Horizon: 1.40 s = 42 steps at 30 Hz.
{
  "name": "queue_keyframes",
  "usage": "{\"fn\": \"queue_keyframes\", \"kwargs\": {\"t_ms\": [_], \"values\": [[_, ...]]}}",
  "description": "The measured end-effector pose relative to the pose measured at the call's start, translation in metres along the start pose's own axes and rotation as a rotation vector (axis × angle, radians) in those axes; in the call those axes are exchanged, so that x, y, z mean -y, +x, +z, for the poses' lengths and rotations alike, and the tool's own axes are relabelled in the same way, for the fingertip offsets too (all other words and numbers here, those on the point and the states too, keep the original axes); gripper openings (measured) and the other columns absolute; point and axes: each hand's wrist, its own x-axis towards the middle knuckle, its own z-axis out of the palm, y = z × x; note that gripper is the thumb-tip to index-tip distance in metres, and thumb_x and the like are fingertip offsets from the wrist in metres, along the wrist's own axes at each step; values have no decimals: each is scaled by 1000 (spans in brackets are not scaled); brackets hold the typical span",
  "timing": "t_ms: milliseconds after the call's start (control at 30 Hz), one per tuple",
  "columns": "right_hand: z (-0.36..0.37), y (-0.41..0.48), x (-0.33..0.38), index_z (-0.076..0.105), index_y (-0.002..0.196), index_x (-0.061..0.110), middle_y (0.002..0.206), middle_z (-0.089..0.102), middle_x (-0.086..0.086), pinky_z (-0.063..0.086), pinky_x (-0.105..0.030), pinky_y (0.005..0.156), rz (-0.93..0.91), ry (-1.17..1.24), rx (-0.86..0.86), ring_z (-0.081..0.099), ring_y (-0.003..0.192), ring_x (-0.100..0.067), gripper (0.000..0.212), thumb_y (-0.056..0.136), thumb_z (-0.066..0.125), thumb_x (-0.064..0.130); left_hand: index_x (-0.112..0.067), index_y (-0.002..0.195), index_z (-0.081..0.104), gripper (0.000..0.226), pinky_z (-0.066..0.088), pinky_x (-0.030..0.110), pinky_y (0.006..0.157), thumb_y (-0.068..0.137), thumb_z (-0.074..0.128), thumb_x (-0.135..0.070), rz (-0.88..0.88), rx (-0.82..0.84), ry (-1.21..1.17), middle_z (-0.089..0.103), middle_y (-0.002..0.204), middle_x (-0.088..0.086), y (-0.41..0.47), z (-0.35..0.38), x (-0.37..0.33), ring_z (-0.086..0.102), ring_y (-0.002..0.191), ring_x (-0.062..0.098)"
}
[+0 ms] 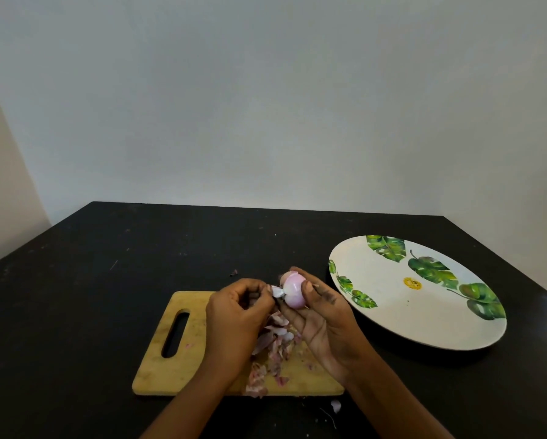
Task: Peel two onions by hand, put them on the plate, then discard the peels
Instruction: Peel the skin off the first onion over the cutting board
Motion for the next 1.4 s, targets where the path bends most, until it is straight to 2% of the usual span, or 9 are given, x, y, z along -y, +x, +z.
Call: {"fn": "queue_keyframes", "kwargs": {"t_ms": [167,300,533,667,867,1033,1167,1300,1400], "values": [[1,0,7,55,115,3,114,66,-27,58,-44,81,-14,137,-45,68,99,-39,43,76,60,20,-15,69,68,15,48,13,51,82,62,-8,-23,-23,59,67,64,-1,7,-5,3,62,59,6],[-4,3,7,59,112,6,111,67,-23,61,-40,73,-59,74,-38,70,96,-35,42,73,65,19,-19,70,71,18,49,15,53,86,63,-18,148,38,194,66,62,-7,2,-2,7,63,61,6],[-13,8,6,64,110,13,106,69,-6,59,-33,74,-180,-180,-34,71,95,-25,45,67,73,4,-18,66,67,13,52,16,57,75,74,-15,184,22,257,64,65,-8,2,-3,8,62,64,5],[-16,7,6,66,109,19,104,72,6,58,-32,81,-312,-497,-28,67,104,-20,49,62,77,12,-19,72,64,9,50,15,55,78,71,-19,154,30,191,63,66,-7,3,-3,5,62,66,5],[-20,6,-1,64,112,20,116,67,-1,53,-22,85,-530,-787,102,64,110,-13,48,71,80,-2,-26,91,71,16,51,11,66,78,73,-18,162,81,81,70,80,-18,3,-6,1,65,80,-2],[-23,9,-8,64,108,26,117,64,-4,56,-34,89,-584,-898,115,63,111,-19,45,67,81,17,-33,85,68,20,49,7,65,77,73,-16,228,95,164,68,77,-21,4,-9,1,65,75,-5],[-26,11,-11,66,111,16,112,65,2,56,-40,88,-690,-1008,117,63,107,-18,44,70,78,28,-32,80,70,20,48,8,63,75,74,-13,221,177,220,69,71,-18,9,-14,0,65,73,-2],[-26,11,-12,64,111,16,111,64,1,56,-33,87,-716,-1030,113,62,106,-13,44,71,76,31,-31,80,68,15,49,9,66,73,70,-18,181,231,190,68,82,-18,13,-15,3,64,77,-1],[-25,9,-12,64,112,17,113,62,4,55,-26,87,-698,-1047,135,61,108,-11,44,72,76,30,-24,79,71,12,50,12,64,79,70,-12,188,207,194,69,74,-14,12,-15,4,65,72,2]]}}
